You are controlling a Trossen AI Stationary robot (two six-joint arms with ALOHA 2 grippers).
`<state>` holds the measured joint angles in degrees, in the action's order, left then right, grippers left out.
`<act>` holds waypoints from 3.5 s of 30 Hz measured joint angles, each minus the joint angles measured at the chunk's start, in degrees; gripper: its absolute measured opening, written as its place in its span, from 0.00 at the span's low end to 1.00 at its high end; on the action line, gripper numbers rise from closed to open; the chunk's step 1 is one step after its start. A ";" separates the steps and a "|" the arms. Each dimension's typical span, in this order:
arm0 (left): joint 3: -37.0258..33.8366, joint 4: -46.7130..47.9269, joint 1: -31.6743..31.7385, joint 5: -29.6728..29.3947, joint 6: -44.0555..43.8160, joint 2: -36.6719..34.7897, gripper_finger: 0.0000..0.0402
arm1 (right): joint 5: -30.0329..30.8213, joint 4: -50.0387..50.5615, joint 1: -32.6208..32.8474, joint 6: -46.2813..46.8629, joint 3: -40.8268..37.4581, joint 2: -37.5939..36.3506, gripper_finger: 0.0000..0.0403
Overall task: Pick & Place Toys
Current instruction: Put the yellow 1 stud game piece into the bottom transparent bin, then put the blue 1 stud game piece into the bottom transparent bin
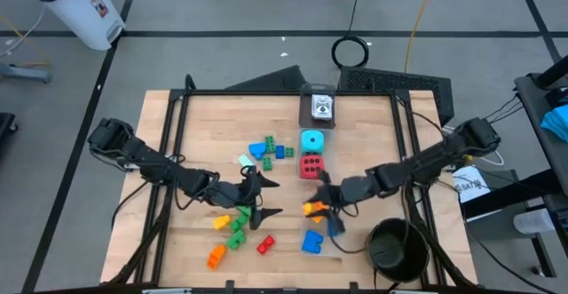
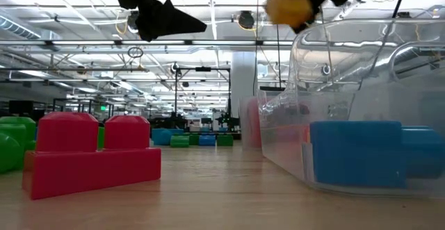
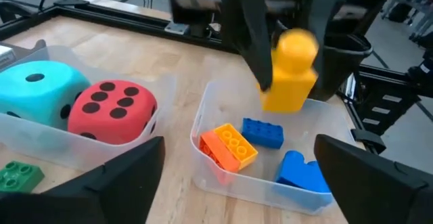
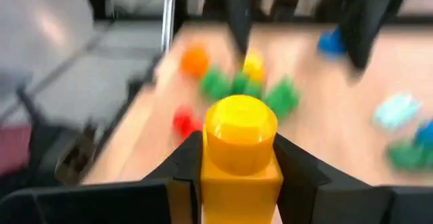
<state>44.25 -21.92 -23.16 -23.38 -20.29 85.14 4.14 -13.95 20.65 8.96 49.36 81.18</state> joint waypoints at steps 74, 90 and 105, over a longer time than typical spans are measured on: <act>-10.84 74.32 11.56 29.17 -57.42 -8.35 0.60 | 0.17 12.04 6.81 5.35 -1.42 2.35 0.46; -10.93 74.58 11.34 25.49 -56.92 -8.35 0.29 | 0.20 12.04 6.81 5.37 -1.42 2.35 0.44; -6.14 58.01 6.15 5.26 -44.30 -10.50 0.29 | 0.42 9.95 5.82 5.09 -1.42 2.39 0.43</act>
<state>38.11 36.10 -17.00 -18.12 -64.59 74.64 4.56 -4.00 26.47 14.05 47.94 83.57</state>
